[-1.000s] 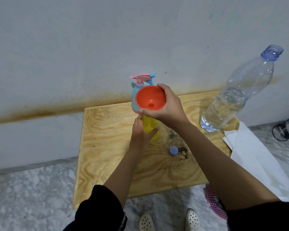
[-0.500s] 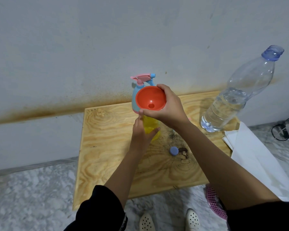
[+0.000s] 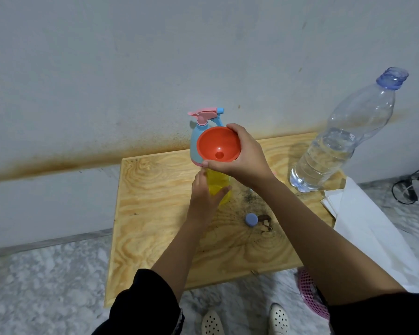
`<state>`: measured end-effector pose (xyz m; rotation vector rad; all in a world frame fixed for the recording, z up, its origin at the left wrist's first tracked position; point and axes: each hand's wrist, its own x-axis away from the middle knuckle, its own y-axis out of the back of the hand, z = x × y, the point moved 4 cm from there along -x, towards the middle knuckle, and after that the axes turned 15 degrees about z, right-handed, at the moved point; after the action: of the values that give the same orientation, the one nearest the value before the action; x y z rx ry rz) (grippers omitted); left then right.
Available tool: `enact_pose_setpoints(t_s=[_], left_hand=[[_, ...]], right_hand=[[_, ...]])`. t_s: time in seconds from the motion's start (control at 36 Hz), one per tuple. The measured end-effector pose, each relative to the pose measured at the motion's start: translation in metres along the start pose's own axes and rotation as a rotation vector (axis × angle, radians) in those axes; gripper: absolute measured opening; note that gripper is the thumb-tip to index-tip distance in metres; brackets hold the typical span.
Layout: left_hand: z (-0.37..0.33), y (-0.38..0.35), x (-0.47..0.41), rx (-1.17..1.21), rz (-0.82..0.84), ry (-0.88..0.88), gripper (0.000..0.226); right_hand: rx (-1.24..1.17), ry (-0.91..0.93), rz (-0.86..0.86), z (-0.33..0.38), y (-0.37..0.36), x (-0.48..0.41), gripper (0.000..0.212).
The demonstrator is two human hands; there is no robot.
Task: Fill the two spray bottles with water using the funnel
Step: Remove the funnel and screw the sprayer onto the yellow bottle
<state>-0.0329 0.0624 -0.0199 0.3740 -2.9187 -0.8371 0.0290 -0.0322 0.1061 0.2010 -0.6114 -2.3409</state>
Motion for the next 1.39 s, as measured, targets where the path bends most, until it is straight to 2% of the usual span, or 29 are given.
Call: enact_pose_setpoints(t_s=[0.25,0.36,0.53,0.69,0.75,0.89,1.11,1.17,1.25,1.33,1.39], left_hand=[[-0.002,0.001,0.002,0.027,-0.002,-0.002,0.081],[0.003,-0.001,0.001,0.043,-0.002,-0.010,0.090],[0.005,-0.004,0.000,0.035,-0.015,-0.050,0.086],[0.008,-0.010,0.003,0.044,-0.026,-0.089,0.082],[0.010,-0.011,0.004,0.029,-0.039,-0.096,0.083],[0.013,-0.016,0.005,0.011,-0.081,-0.107,0.081],[0.016,-0.023,0.010,0.035,-0.124,-0.092,0.081],[0.016,-0.023,0.010,0.034,-0.138,-0.102,0.081],[0.015,-0.024,0.010,0.034,-0.153,-0.099,0.079],[0.014,-0.024,0.009,0.040,-0.143,-0.075,0.077],[0.015,-0.023,0.010,0.057,-0.121,-0.057,0.076]], right_hand=[[-0.086,0.030,-0.093,0.006,0.016,0.002,0.087],[-0.097,0.029,-0.154,0.005,0.034,0.005,0.087],[-0.077,-0.084,-0.210,-0.035,0.052,0.018,0.087],[0.115,-0.403,-0.051,-0.123,0.029,0.043,0.095],[0.165,-0.424,-0.005,-0.145,0.018,0.048,0.094],[0.144,-0.399,-0.006,-0.155,0.007,0.049,0.069],[0.121,-0.354,0.039,-0.152,-0.001,0.042,0.091],[0.093,-0.291,0.012,-0.149,0.002,0.042,0.083],[0.070,-0.210,-0.082,-0.151,0.015,0.038,0.052],[0.069,-0.336,-0.131,-0.170,0.032,0.028,0.046],[0.098,-0.435,-0.090,-0.184,0.038,0.020,0.037]])
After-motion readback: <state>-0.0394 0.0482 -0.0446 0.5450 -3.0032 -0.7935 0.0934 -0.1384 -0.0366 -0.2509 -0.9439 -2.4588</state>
